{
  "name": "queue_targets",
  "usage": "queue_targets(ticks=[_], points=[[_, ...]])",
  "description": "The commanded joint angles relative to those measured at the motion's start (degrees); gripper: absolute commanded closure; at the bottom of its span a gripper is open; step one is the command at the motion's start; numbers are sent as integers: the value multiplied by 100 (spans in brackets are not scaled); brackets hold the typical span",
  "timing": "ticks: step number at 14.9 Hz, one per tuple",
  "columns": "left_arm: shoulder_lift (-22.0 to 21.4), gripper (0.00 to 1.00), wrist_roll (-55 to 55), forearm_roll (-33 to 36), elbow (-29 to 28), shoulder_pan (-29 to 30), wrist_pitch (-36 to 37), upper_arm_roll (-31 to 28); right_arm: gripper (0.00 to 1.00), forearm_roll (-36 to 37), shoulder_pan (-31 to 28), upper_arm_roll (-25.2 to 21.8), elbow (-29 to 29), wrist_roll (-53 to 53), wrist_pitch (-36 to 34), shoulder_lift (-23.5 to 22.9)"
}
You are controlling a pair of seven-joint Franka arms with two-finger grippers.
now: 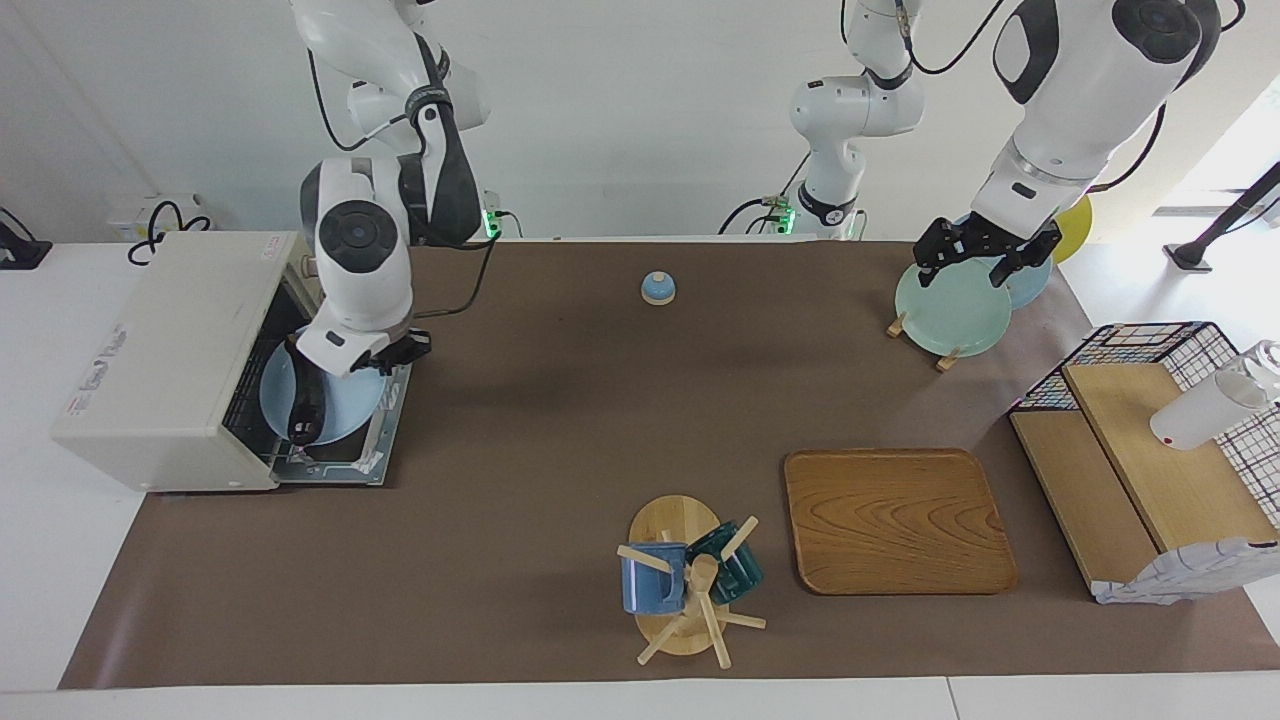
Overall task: Put eggplant into oven
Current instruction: 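Carry the eggplant into the open oven with the right gripper, then open the right gripper inside the oven and withdraw it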
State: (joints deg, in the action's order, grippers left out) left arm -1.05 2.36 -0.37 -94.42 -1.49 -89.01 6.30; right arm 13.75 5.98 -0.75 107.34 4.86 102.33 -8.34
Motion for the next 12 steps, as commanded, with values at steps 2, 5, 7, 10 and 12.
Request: queue_targets(ticks=[2, 5, 7, 10, 12], points=[[-106, 0, -78, 64, -156, 201, -108, 241, 100, 93, -869, 92, 1243, 937, 979, 640], [-106, 0, -61, 46, -165, 184, -90, 232, 100, 75, -923, 92, 1789, 860, 1604, 816], [-106, 0, -52, 37, -165, 184, -81, 232, 100, 41, -915, 101, 1808, 710, 1649, 825], [-106, 0, -17, -94, -156, 192, -99, 188, 58, -4, -853, 110, 1729, 675, 1632, 782], [-106, 0, 18, -156, -156, 210, -99, 188, 50, -134, -722, 145, 1344, 675, 1335, 677]])
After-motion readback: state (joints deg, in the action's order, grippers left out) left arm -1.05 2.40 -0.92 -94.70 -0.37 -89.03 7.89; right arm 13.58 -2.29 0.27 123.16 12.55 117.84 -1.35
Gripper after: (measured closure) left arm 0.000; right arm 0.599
